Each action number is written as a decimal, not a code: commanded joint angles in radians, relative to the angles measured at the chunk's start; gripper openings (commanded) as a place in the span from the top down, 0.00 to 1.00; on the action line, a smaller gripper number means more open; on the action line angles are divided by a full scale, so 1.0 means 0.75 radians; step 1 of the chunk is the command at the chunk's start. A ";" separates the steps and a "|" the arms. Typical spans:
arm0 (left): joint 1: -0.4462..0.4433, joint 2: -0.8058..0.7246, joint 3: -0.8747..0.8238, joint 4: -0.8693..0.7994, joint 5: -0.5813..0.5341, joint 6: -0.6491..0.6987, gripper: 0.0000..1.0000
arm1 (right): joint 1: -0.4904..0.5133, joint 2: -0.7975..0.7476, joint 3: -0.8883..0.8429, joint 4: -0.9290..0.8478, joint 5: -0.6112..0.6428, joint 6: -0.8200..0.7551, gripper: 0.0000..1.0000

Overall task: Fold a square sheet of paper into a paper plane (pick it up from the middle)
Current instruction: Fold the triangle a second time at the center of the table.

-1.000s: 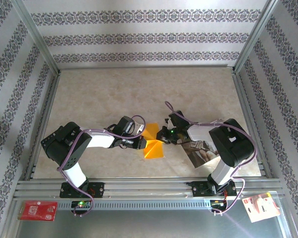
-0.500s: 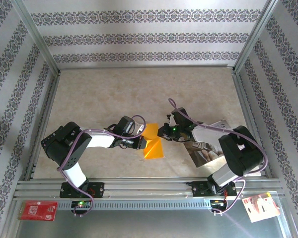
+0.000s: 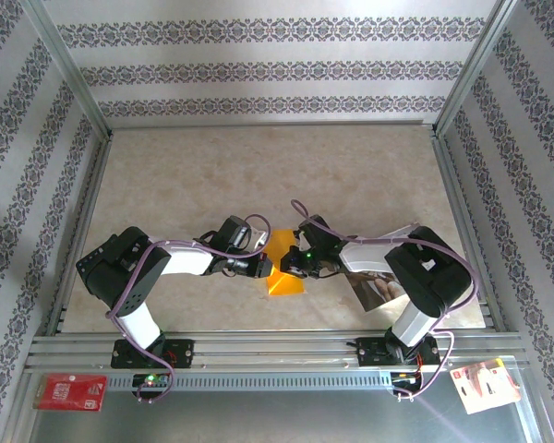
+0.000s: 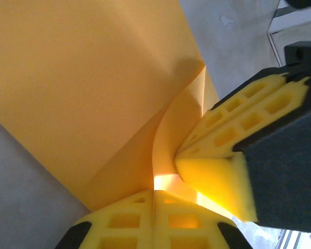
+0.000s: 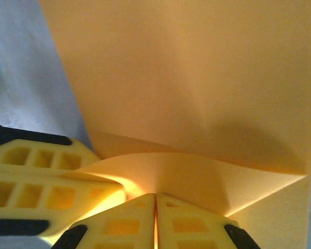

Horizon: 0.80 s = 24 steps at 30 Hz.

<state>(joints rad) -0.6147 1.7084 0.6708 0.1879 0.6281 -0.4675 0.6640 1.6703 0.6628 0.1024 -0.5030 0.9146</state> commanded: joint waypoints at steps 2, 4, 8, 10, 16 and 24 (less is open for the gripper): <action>0.012 0.064 -0.023 -0.125 -0.121 0.055 1.00 | 0.005 0.025 -0.057 -0.001 0.034 0.010 0.90; 0.012 0.064 -0.025 -0.125 -0.120 0.058 1.00 | -0.003 0.006 -0.058 -0.009 0.020 0.010 0.90; 0.012 0.063 -0.029 -0.125 -0.120 0.055 1.00 | -0.024 -0.065 -0.028 -0.021 -0.002 0.010 0.90; 0.012 0.064 -0.029 -0.127 -0.121 0.056 1.00 | -0.034 -0.090 -0.013 -0.023 -0.004 0.010 0.90; 0.011 0.062 -0.030 -0.124 -0.121 0.055 1.00 | -0.076 -0.057 0.030 -0.024 -0.020 -0.014 0.90; 0.011 0.062 -0.025 -0.128 -0.119 0.057 1.00 | -0.107 0.036 0.066 -0.038 -0.021 -0.070 0.90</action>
<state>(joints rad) -0.6147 1.7084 0.6708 0.1875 0.6285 -0.4606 0.5968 1.6691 0.6979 0.0940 -0.5144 0.8970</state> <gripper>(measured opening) 0.037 0.101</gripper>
